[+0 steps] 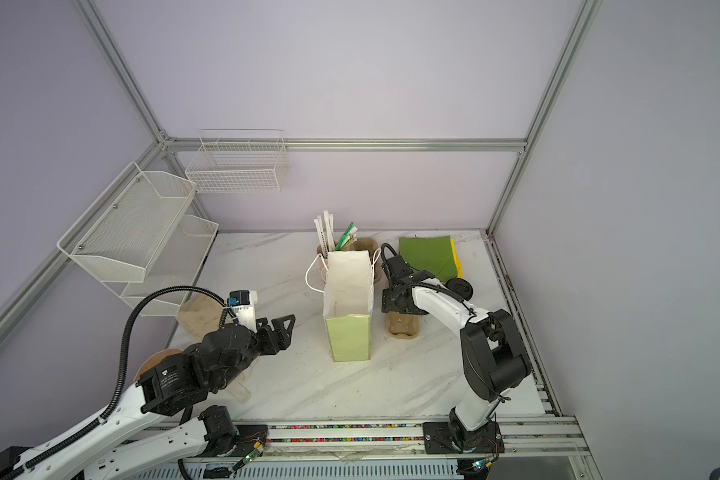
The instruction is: Pack the takeout coffee
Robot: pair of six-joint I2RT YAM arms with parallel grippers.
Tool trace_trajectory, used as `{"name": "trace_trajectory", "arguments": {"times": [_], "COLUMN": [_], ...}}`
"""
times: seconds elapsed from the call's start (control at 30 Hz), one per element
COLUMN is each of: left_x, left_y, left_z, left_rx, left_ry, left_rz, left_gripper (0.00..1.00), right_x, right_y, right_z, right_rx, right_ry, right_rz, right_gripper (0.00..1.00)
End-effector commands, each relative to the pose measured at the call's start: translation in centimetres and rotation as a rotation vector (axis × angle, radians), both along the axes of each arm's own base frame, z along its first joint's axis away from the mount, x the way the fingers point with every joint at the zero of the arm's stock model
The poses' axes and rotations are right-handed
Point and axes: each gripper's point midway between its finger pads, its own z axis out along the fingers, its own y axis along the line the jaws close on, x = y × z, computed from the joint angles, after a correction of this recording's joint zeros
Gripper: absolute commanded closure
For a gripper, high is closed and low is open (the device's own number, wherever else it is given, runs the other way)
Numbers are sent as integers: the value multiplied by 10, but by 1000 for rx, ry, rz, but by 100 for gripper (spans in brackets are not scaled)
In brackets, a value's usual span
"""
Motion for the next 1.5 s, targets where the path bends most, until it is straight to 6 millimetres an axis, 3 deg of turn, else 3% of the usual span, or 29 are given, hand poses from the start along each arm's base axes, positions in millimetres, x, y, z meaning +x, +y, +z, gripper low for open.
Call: {"name": "trace_trajectory", "arguments": {"times": [0.0,0.33,0.47,0.63,1.0,1.13,1.33,1.47], "left_x": [-1,4,9,17,37,45,60,72], "left_y": [-9,-42,-58,-79,-125,-143,-165,-168], "left_z": [-23,-79,-86,-96,-101,-99,-91,-81], "left_rx": [-64,-107,-146,-204,-246,-267,-267,-250], "left_ry": [46,172,193,227,262,263,246,212], "left_rz": [1,-46,-82,-115,-208,-239,-277,-289], "left_gripper": [14,13,13,13,15,15,15,15], "right_x": [-2,-12,-16,-25,-43,-48,-52,-56], "right_y": [-10,-28,-35,-45,-55,-44,-17,1], "right_z": [32,112,139,195,288,317,333,353], "right_rx": [-6,19,14,41,71,138,238,318], "right_ry": [-52,-204,-244,-345,-507,-560,-563,-601], "right_rz": [-51,-102,-113,-121,-60,4,133,214], "right_gripper": [20,21,21,21,21,21,22,22]}}
